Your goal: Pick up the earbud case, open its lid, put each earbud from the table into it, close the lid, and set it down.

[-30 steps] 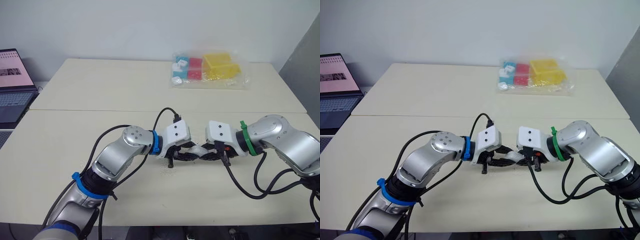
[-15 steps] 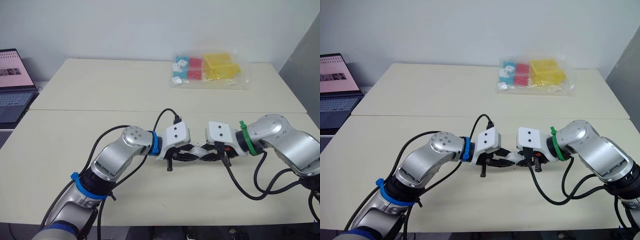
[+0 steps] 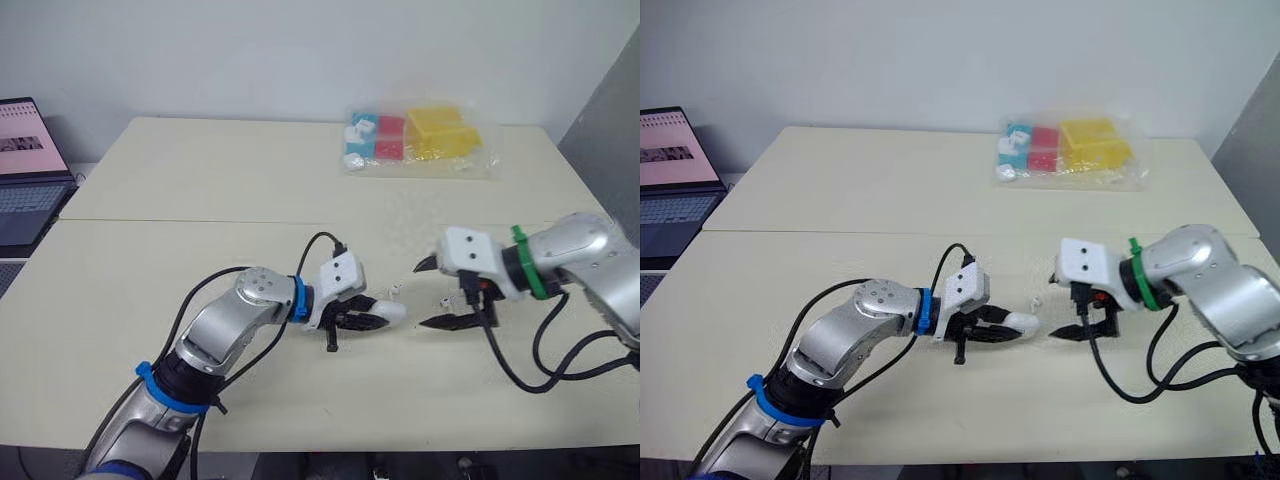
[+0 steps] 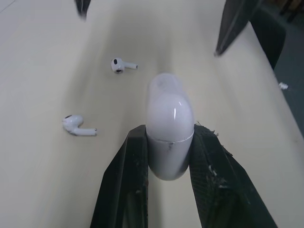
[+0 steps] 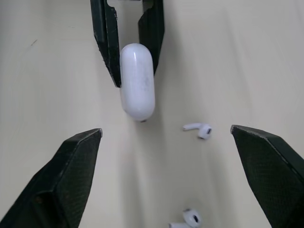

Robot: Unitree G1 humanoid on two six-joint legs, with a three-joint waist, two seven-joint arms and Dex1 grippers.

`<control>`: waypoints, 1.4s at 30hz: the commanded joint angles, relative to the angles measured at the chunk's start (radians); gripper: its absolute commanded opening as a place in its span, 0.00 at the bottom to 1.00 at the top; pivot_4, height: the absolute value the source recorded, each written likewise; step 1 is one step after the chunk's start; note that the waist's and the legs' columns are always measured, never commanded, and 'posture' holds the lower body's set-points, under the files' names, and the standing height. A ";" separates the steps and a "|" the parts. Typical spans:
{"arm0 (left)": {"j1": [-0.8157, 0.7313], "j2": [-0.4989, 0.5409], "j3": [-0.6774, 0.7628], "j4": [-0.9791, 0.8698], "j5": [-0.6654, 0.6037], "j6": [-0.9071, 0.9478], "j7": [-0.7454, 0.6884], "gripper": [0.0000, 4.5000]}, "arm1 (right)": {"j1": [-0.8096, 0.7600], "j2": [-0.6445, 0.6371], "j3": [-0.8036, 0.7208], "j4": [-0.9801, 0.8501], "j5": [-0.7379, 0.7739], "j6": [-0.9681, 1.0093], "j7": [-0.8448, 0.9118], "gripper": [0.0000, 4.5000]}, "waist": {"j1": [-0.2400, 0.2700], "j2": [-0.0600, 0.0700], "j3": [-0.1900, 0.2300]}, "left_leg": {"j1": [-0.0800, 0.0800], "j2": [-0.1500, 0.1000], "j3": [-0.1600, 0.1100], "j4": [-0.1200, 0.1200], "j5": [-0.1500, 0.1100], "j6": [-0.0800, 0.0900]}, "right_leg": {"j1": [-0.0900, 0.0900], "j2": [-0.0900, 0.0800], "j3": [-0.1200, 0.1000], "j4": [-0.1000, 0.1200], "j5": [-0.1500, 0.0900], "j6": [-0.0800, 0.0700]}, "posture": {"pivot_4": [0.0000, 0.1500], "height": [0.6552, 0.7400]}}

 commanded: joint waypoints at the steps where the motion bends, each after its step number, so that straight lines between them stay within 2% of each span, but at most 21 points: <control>1: 0.024 -0.048 0.077 -0.030 -0.082 -0.035 0.007 0.18 | 0.013 0.006 -0.110 -0.004 0.034 -0.064 -0.002 1.00 | 0.000 0.000 0.000 | 0.000 0.000 0.000 0.000 0.000 0.000 | 0.000 0.000 0.000 0.000 0.000 0.000 | 1.00 1.00; 7: 0.077 -0.103 0.139 -0.038 -0.143 -0.077 0.030 0.18 | 0.085 0.051 -0.198 -0.105 0.088 -0.064 -0.069 1.00 | -0.001 0.000 0.000 | 0.001 0.000 0.000 0.000 0.000 0.000 | 0.001 0.000 0.000 0.001 0.000 0.000 | 1.00 1.00; 12: 0.067 -0.103 0.131 -0.041 -0.137 -0.108 0.025 0.18 | 0.080 0.077 -0.134 -0.127 0.038 -0.083 -0.114 1.00 | 0.000 0.000 0.000 | 0.002 0.000 0.000 0.001 0.000 0.000 | 0.002 0.000 0.000 0.001 0.000 0.000 | 1.00 1.00; 19: 0.057 -0.074 0.106 -0.036 -0.119 -0.127 0.003 0.18 | 0.041 0.113 -0.043 -0.058 -0.064 -0.114 -0.155 1.00 | -0.001 0.000 0.000 | 0.002 0.000 0.000 0.001 0.000 0.000 | 0.001 0.000 0.000 0.001 0.000 0.000 | 1.00 1.00; 31: 0.078 -0.020 0.032 -0.012 -0.007 -0.282 -0.039 0.18 | -0.004 0.141 -0.056 -0.028 -0.050 -0.082 -0.147 1.00 | 0.000 0.000 0.000 | 0.002 0.000 0.001 0.001 0.000 0.000 | 0.001 0.000 0.001 0.001 0.001 0.000 | 1.00 1.00; 42: 0.090 -0.016 0.017 0.006 0.028 -0.337 -0.046 0.18 | -0.025 0.150 -0.083 -0.032 0.006 -0.016 -0.148 1.00 | 0.000 0.000 0.000 | 0.001 0.000 0.001 0.001 0.000 0.000 | 0.001 0.000 0.001 0.001 0.001 -0.001 | 1.00 1.00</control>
